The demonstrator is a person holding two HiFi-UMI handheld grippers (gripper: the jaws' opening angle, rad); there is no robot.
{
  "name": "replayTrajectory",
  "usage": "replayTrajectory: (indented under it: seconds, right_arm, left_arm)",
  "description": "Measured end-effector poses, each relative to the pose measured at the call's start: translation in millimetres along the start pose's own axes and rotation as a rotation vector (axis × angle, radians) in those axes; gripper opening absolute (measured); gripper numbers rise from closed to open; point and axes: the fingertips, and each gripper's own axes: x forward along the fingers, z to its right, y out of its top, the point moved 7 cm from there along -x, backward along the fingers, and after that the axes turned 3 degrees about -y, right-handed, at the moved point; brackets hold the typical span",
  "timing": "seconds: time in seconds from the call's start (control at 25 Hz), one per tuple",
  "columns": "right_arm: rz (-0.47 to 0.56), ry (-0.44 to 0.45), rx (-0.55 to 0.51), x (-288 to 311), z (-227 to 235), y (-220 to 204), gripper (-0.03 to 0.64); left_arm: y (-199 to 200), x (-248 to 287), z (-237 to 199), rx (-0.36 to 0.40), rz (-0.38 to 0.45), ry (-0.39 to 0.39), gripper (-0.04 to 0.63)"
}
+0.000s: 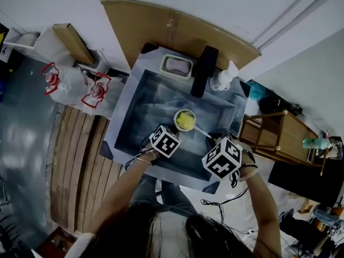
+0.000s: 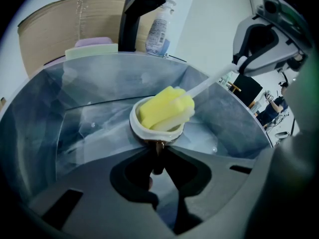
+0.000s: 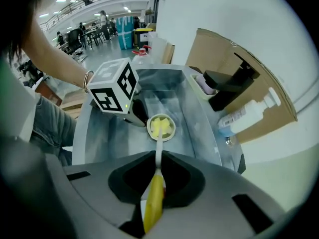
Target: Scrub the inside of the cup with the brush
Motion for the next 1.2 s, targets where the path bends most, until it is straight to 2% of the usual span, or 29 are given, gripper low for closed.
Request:
replayTrajectory:
  seconds: [0.32,0.52,0.72,0.96,1.2]
  right_arm:
    - [-0.025,0.043,-0.048,9,13,25,0.051]
    - [-0.048,0.073,0.001,10,24,28,0.052]
    - [-0.098,0.046,0.013,11,33,27,0.051]
    - [-0.175,0.051,-0.058,4,28,29,0.049]
    - [-0.186,0.126,-0.092,3,25,40,0.049]
  left_arm:
    - [0,0,0,0.004,-0.001,0.001,0.072]
    - [0,1,0,0.004,-0.001,-0.005,0.069]
    - [-1,1,0,0.001,0.0,-0.005,0.069]
    - [-1,1,0,-0.001,-0.001,-0.007,0.069]
    - [-1,1,0,-0.006,0.003,-0.011,0.069]
